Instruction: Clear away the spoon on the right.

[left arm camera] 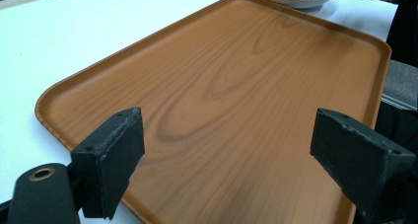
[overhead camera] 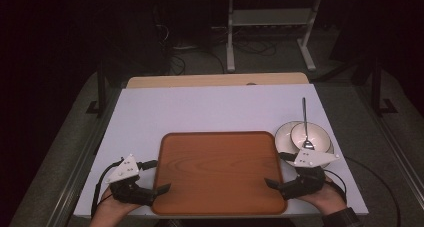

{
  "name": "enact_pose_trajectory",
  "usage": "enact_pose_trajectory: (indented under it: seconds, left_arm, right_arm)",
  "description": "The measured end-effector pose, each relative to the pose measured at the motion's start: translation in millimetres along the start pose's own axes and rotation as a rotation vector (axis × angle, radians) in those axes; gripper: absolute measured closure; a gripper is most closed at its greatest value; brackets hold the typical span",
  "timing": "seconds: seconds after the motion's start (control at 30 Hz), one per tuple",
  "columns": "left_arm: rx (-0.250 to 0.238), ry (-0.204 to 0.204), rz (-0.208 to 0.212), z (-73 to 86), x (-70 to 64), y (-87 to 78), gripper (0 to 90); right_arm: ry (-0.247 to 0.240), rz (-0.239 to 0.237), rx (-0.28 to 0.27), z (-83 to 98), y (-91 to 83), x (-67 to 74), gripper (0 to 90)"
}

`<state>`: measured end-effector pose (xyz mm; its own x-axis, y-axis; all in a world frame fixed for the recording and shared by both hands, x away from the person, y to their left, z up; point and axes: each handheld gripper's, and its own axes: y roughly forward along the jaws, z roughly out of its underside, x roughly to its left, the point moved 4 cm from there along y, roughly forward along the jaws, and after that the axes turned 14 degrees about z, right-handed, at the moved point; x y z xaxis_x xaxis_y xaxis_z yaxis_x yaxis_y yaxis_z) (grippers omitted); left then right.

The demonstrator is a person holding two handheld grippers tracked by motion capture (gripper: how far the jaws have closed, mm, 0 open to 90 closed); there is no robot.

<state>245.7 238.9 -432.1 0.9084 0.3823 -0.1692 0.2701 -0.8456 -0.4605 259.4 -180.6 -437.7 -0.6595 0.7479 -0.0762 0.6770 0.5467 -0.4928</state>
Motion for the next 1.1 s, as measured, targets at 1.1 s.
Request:
enact_pose_trajectory:
  seconds: [1.1]
  left_arm:
    - [0.006, -0.007, -0.018, 3.4, -0.1, -2.8, 12.9]
  right_arm:
    - [-0.029, 0.035, -0.013, -35.1, 3.8, -13.0, 9.2]
